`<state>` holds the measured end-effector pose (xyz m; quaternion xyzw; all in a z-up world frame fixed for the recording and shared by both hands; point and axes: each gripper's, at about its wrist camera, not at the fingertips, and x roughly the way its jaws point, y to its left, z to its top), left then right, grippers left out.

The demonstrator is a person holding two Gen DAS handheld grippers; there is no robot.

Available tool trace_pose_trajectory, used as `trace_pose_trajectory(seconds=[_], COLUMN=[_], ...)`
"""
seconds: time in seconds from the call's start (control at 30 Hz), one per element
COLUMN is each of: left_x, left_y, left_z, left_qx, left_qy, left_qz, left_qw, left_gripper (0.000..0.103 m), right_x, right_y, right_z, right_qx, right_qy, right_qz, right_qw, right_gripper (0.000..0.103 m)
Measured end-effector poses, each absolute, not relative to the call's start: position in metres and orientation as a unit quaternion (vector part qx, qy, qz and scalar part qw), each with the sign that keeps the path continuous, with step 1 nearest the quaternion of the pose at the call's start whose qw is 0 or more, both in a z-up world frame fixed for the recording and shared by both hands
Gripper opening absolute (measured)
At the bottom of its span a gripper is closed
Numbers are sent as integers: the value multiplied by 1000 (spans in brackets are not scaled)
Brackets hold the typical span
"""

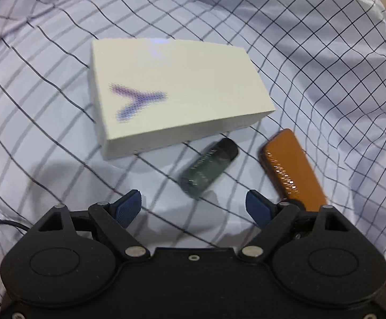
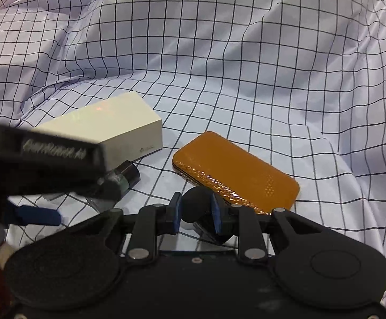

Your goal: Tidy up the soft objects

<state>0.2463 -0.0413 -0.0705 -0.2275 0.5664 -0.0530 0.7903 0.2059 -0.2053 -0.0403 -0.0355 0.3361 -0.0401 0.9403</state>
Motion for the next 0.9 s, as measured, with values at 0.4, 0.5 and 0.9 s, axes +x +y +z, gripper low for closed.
trace_pose_trajectory(seconds=[0.4,0.5,0.9], left_x=[275,278,279], left_y=[-66,-69,-66], left_z=[-74,-78,-84], left_qx=[-292,-299,-334], left_qy=[568,571,567], left_qz=[-5,9,53], left_qw=[769,764,751], left_gripper=[83,85,86], right_x=[195,194,181], right_y=[-224,-235,-249], right_z=[-38,-37,-39], right_qx=[-16,-1,9], right_qy=[317,316,308], right_qz=[-54,-53,-54], right_qw=[947,947,950], right_gripper=[23,23,23])
